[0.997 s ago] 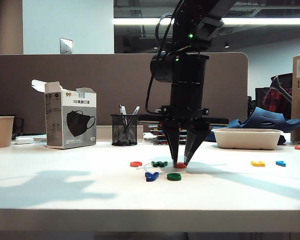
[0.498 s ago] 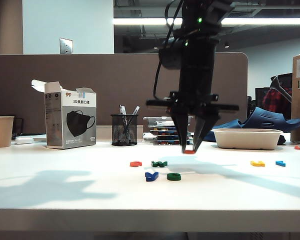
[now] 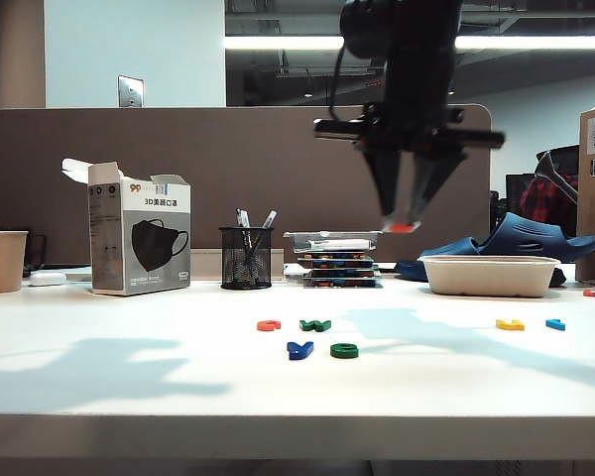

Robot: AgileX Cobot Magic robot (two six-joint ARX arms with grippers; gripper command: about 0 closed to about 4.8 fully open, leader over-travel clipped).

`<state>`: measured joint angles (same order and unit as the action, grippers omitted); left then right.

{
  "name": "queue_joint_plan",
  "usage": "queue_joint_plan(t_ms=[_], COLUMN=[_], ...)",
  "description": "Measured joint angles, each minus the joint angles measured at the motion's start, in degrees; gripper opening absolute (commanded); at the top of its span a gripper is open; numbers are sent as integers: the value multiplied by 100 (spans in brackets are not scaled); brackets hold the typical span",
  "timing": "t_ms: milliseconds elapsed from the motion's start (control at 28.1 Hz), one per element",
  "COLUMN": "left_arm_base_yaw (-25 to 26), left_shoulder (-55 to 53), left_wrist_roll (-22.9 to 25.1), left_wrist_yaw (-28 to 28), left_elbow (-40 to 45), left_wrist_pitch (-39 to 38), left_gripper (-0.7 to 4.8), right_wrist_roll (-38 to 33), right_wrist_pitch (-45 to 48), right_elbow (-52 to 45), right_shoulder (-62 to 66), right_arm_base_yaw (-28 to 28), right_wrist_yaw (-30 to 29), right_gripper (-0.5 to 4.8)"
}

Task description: Select the appropriate letters from the row of letter magnets placed on the table to arrange into the word "yes".

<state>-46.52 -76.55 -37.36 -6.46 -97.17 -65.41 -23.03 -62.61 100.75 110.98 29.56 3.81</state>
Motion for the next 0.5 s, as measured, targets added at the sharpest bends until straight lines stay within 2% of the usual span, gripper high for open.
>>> queue_joint_plan(t_ms=[107, 498], left_arm_base_yaw=[0, 0], left_shoulder=[0, 0], left_wrist_roll=[0, 0], left_wrist_yaw=[0, 0], left_elbow=[0, 0], left_wrist_pitch=[0, -2], left_gripper=[-5, -5], right_wrist_roll=[-59, -173], right_wrist_pitch=[-282, -627], right_elbow=[-9, -20], right_shoulder=[-114, -267], right_arm_base_yaw=[2, 20], right_wrist_yaw=[205, -57], right_gripper=[85, 85])
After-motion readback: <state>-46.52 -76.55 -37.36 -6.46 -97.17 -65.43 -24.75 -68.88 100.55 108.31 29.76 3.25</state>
